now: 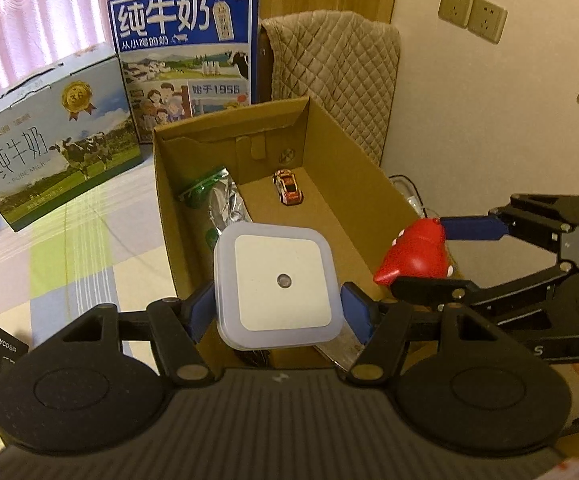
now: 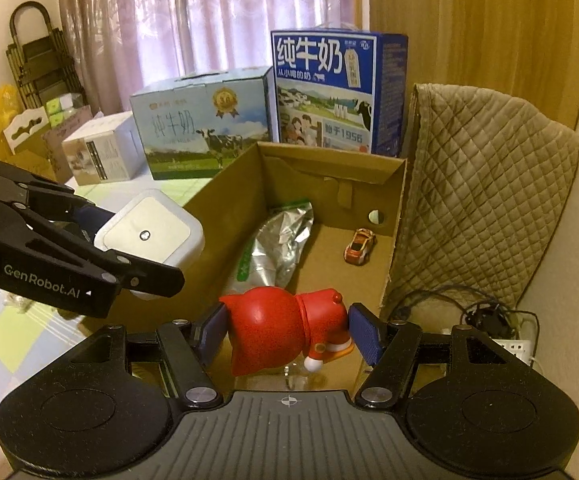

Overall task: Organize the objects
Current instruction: 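Lower the red toy into the box and open the right tool while the left tool lowers the night light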

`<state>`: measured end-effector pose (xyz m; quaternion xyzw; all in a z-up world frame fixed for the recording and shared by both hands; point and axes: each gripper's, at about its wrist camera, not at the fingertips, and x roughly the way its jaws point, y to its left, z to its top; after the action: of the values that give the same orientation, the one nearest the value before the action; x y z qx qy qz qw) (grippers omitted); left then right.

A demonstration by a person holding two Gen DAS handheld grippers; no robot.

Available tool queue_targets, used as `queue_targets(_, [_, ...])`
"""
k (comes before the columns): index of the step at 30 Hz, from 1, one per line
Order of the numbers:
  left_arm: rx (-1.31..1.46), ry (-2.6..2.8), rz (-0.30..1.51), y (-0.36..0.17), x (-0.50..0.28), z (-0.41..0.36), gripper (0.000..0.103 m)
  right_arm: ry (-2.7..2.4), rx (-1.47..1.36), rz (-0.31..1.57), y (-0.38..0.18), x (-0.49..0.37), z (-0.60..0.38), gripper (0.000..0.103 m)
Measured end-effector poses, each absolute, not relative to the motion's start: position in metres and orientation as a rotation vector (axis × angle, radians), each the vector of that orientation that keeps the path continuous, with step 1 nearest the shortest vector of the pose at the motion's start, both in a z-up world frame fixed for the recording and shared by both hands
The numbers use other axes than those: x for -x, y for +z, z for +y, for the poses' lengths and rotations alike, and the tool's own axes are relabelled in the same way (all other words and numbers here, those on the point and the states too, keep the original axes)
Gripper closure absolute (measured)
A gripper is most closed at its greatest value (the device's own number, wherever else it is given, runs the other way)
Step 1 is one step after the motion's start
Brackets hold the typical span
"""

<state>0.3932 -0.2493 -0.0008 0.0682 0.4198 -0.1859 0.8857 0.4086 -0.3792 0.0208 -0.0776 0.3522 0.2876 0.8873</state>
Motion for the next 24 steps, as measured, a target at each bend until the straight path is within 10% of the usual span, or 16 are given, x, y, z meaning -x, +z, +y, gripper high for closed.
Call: queue_targets(24, [-0.285, -0.404, 0.979, -0.051, -0.452, -0.275, 0.040, 0.694, 0.375, 0.775, -0.015, -0.466, -0.359, 0.040])
